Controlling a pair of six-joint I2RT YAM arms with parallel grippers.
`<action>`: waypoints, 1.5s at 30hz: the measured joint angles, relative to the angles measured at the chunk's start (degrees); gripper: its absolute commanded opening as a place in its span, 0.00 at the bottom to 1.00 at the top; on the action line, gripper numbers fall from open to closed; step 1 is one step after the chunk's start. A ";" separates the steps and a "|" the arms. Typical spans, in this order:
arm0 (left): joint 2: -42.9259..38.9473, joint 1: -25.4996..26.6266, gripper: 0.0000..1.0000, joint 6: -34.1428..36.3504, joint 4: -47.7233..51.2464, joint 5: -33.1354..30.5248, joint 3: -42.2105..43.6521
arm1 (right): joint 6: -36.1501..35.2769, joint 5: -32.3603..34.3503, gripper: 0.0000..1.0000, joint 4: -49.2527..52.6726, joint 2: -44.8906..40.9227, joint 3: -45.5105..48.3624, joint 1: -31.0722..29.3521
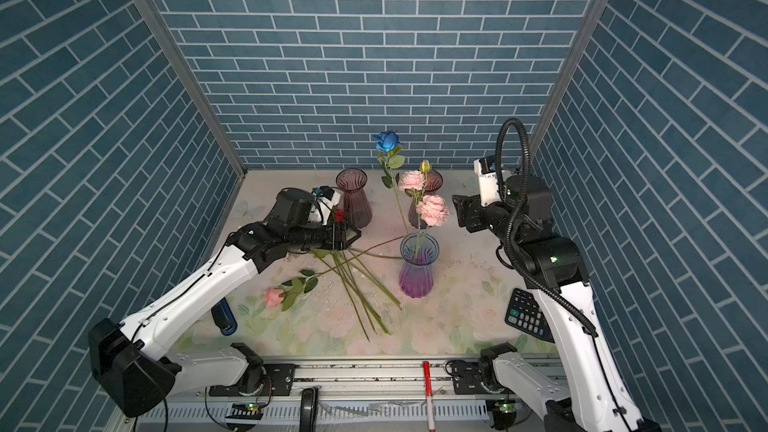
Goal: Arrange the flowers into the vase
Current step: 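Lower the blue rose into the blue-purple vase with the right gripper, then draw the right gripper back while the left gripper lowers onto the red roses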
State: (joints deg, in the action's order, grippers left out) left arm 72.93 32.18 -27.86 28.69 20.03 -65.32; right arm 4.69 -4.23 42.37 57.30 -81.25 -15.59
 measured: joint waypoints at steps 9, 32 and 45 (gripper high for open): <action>2.67 -3.89 0.58 -2.43 0.33 -0.09 5.20 | 13.22 -8.83 0.74 -1.84 -3.39 11.28 13.75; 24.39 -9.33 0.31 -7.28 -10.73 3.65 5.64 | 17.55 -23.87 0.73 -12.07 -7.48 19.87 13.86; 30.08 -11.32 0.27 -8.52 -10.67 3.74 1.73 | 16.76 -24.55 0.74 -12.46 -8.37 20.37 13.81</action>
State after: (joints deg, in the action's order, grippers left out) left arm 103.00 20.86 -36.38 18.02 23.77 -63.59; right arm 21.45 -28.77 29.91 48.93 -60.88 -1.78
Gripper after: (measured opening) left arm 0.295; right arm 0.738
